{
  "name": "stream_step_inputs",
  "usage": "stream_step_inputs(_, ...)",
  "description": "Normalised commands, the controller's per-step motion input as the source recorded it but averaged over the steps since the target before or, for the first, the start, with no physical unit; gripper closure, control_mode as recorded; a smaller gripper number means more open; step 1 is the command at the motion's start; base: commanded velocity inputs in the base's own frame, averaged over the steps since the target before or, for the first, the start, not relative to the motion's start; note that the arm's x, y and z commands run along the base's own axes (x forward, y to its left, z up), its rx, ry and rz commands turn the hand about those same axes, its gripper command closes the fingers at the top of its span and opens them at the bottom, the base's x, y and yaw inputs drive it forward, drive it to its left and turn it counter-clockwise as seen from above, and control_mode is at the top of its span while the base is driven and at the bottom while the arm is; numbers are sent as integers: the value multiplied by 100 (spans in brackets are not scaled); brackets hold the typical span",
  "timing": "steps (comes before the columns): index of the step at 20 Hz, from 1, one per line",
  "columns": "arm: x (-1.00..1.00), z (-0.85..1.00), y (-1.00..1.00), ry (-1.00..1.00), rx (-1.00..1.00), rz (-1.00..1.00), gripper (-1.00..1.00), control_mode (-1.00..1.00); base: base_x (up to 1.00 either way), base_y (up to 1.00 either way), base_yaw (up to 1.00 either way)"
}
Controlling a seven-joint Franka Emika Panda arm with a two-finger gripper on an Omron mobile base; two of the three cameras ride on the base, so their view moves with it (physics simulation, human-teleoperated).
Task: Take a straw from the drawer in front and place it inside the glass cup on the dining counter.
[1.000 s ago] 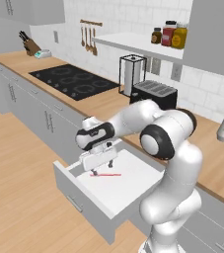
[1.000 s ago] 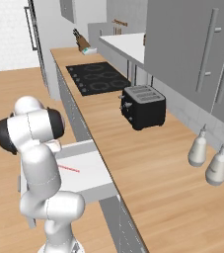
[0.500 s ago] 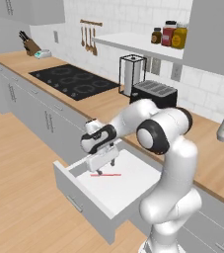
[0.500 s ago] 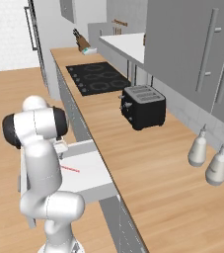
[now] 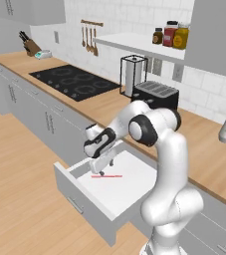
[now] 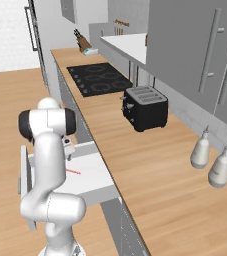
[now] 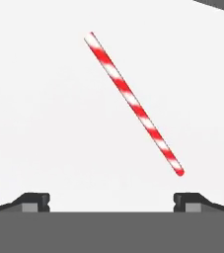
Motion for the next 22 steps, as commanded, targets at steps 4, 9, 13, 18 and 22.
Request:
stream_step_inputs(4, 46, -61, 1, 4, 5, 14, -100, -100, 0, 0, 0)
stream_step_inputs(9, 26, -60, 1, 1, 10, 11, -100, -100, 0, 0, 0)
stream_step_inputs(13, 0, -46, 7, 0, 11, 10, -100, -100, 0, 0, 0)
stream_step_inputs(18, 0, -42, 3, 0, 10, 10, -100, -100, 0, 0, 0)
stream_step_inputs(22, 0, -54, 2, 0, 9, 9, -100, -100, 0, 0, 0)
